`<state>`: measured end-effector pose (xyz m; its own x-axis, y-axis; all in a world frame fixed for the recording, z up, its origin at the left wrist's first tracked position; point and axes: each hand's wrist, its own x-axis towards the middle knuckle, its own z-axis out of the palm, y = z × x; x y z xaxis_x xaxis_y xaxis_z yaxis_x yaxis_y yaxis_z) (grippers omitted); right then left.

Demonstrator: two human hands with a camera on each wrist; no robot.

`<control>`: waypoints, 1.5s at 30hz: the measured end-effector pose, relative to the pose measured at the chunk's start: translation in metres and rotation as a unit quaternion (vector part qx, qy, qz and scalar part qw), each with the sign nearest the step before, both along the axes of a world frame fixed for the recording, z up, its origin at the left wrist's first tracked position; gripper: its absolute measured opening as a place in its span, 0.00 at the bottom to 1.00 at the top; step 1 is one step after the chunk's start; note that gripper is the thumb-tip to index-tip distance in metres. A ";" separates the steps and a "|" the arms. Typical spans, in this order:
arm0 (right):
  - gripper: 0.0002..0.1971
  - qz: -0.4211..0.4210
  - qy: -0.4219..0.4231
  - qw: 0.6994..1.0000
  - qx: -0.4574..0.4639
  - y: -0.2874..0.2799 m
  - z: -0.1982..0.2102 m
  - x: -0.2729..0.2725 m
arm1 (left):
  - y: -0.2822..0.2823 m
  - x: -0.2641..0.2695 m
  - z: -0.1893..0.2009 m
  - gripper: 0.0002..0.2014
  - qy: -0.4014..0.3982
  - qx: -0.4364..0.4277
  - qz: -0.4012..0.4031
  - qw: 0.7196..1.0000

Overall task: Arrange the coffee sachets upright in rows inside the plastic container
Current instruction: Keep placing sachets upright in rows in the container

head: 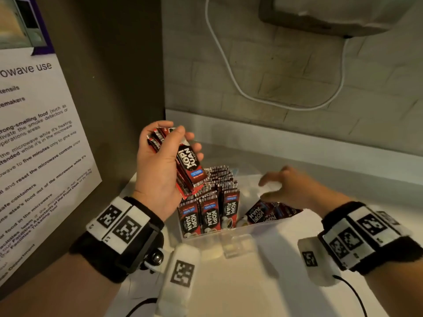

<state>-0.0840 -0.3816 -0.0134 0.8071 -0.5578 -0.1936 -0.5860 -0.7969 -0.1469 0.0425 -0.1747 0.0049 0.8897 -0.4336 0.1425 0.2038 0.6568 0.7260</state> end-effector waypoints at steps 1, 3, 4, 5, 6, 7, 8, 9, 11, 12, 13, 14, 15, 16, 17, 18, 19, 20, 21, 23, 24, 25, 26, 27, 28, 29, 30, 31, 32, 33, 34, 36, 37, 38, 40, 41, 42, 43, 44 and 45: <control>0.20 -0.008 0.036 0.999 -0.003 0.001 -0.006 0.000 | 0.000 -0.001 -0.001 0.07 0.001 0.001 0.000 1.000; 0.20 -0.024 0.059 0.998 -0.009 0.006 -0.012 0.001 | 0.000 -0.003 -0.003 0.08 0.003 0.003 -0.004 1.000; 0.19 -0.028 0.067 0.997 -0.016 0.008 -0.013 0.002 | 0.000 -0.003 -0.003 0.08 0.003 0.004 -0.007 1.000; 0.20 -0.029 0.072 0.997 -0.022 0.009 -0.016 0.004 | 0.001 -0.003 -0.004 0.08 0.002 0.006 -0.009 1.000; 0.20 -0.033 0.075 0.996 -0.024 0.010 -0.018 0.005 | 0.001 -0.003 -0.005 0.08 0.000 0.009 -0.010 1.000; 0.21 -0.037 0.072 0.996 -0.023 0.011 -0.020 0.006 | 0.002 -0.003 -0.005 0.08 -0.001 0.013 -0.009 1.000; 0.20 -0.040 0.068 0.997 -0.022 0.011 -0.022 0.007 | 0.003 -0.002 -0.005 0.08 -0.003 0.017 -0.007 1.000; 0.20 -0.042 0.064 0.997 -0.020 0.010 -0.024 0.008 | 0.003 -0.002 -0.005 0.08 -0.003 0.020 -0.005 1.000; 0.17 -0.049 0.054 0.997 -0.013 0.010 -0.025 0.009 | 0.004 -0.002 -0.005 0.08 -0.004 0.022 -0.005 1.000; 0.16 -0.053 0.046 0.998 -0.006 0.010 -0.024 0.008 | 0.004 -0.002 -0.005 0.08 -0.005 0.023 -0.007 1.000; 0.14 -0.058 0.037 0.998 -0.001 0.008 -0.022 0.008 | 0.005 -0.002 -0.005 0.09 -0.006 0.023 -0.009 1.000; 0.13 -0.063 0.032 0.998 0.002 0.007 -0.021 0.008 | 0.005 -0.002 -0.005 0.09 -0.006 0.023 -0.012 1.000; 0.12 -0.067 0.028 0.997 0.003 0.006 -0.018 0.007 | 0.005 -0.002 -0.005 0.09 -0.005 0.022 -0.015 1.000; 0.11 -0.070 0.028 0.997 0.002 0.005 -0.015 0.007 | 0.005 -0.002 -0.005 0.09 -0.005 0.022 -0.018 1.000; 0.10 -0.073 0.028 0.997 -0.002 0.003 -0.013 0.006 | 0.005 -0.002 -0.005 0.09 -0.004 0.020 -0.019 1.000; 0.09 -0.074 0.028 0.997 -0.008 0.002 -0.010 0.006 | 0.004 -0.003 -0.005 0.09 -0.005 0.020 -0.021 1.000; 0.09 -0.073 0.026 0.997 -0.017 0.001 -0.007 0.005 | 0.004 -0.003 -0.005 0.09 -0.005 0.020 -0.023 1.000; 0.08 -0.071 0.021 0.997 -0.026 -0.001 -0.004 0.005 | 0.004 -0.004 -0.005 0.09 -0.005 0.020 -0.025 0.999; 0.08 -0.072 0.013 0.997 -0.032 -0.002 -0.002 0.004 | 0.003 -0.005 -0.005 0.09 -0.004 0.020 -0.027 0.999; 0.09 -0.070 -0.004 0.997 -0.044 -0.003 0.001 0.003 | 0.002 -0.005 -0.005 0.09 -0.005 0.019 -0.028 0.999; 0.09 -0.066 -0.008 0.996 -0.052 -0.002 0.001 0.003 | 0.002 -0.005 -0.005 0.09 -0.005 0.019 -0.029 0.999; 0.09 -0.059 -0.008 0.997 -0.057 -0.002 0.000 0.003 | 0.002 -0.005 -0.005 0.09 -0.005 0.018 -0.030 0.999; 0.10 -0.053 -0.006 0.997 -0.060 0.000 -0.001 0.003 | 0.002 -0.005 -0.005 0.09 -0.006 0.017 -0.031 0.999; 0.10 -0.049 -0.002 0.997 -0.057 0.002 -0.003 0.003 | 0.002 -0.004 -0.005 0.09 -0.005 0.018 -0.031 0.999; 0.10 -0.049 0.001 0.998 -0.047 0.004 -0.004 0.004 | 0.003 -0.004 -0.005 0.09 -0.005 0.019 -0.031 0.999; 0.10 -0.051 0.002 0.998 -0.038 0.005 -0.005 0.003 | 0.003 -0.003 -0.006 0.09 -0.004 0.020 -0.031 0.999; 0.09 -0.054 0.001 0.998 -0.032 0.007 -0.006 0.003 | 0.003 -0.003 -0.006 0.09 -0.004 0.021 -0.031 0.999; 0.09 -0.056 -0.001 0.998 -0.027 0.007 -0.006 0.003 | 0.004 -0.003 -0.006 0.09 -0.004 0.022 -0.030 0.999; 0.09 -0.059 -0.002 0.998 -0.026 0.008 -0.006 0.003 | 0.004 -0.003 -0.006 0.09 -0.003 0.022 -0.031 0.999; 0.09 -0.062 -0.001 0.998 -0.028 0.007 -0.005 0.003 | 0.004 -0.002 -0.007 0.09 -0.001 0.022 -0.033 0.999; 0.09 -0.065 0.002 0.998 -0.026 0.007 -0.006 0.002 | 0.004 -0.003 -0.007 0.09 0.002 0.024 -0.034 0.999; 0.13 -0.069 0.006 0.997 -0.018 0.004 -0.007 0.002 | 0.003 -0.003 -0.008 0.08 0.010 0.029 -0.036 0.999; 0.17 -0.069 0.002 0.997 -0.022 0.003 -0.007 0.002 | 0.002 -0.003 -0.008 0.07 0.015 0.032 -0.038 0.999; 0.21 -0.064 -0.016 0.997 -0.038 0.004 -0.005 0.002 | 0.001 -0.003 -0.008 0.05 0.020 0.035 -0.040 0.998; 0.27 -0.034 -0.133 0.988 -0.068 0.015 0.003 0.002 | -0.001 -0.004 -0.009 0.02 0.027 0.041 -0.043 0.998; 0.26 -0.008 -0.230 0.972 -0.049 0.026 0.009 0.003 | -0.002 -0.005 -0.009 0.02 0.028 0.043 -0.045 0.998; 0.24 0.014 -0.318 0.948 0.007 0.040 0.015 0.006 | -0.003 -0.006 -0.009 0.02 0.026 0.042 -0.046 0.998; 0.23 0.036 -0.375 0.922 0.091 0.055 0.020 0.009 | -0.005 -0.007 -0.010 0.02 0.024 0.040 -0.045 0.998; 0.24 0.055 -0.395 0.897 0.188 0.069 0.024 0.013 | -0.007 -0.008 -0.010 0.02 0.022 0.036 -0.044 0.998; 0.27 0.063 -0.389 0.875 0.282 0.082 0.025 0.016 | -0.008 -0.010 -0.011 0.03 0.021 0.034 -0.041 0.998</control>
<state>-0.0681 -0.3001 0.0115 0.8654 -0.4470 0.2264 -0.0464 -0.5213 -0.8521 0.0323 -0.1832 -0.0059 0.8558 -0.5121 0.0737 0.2853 0.5860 0.7584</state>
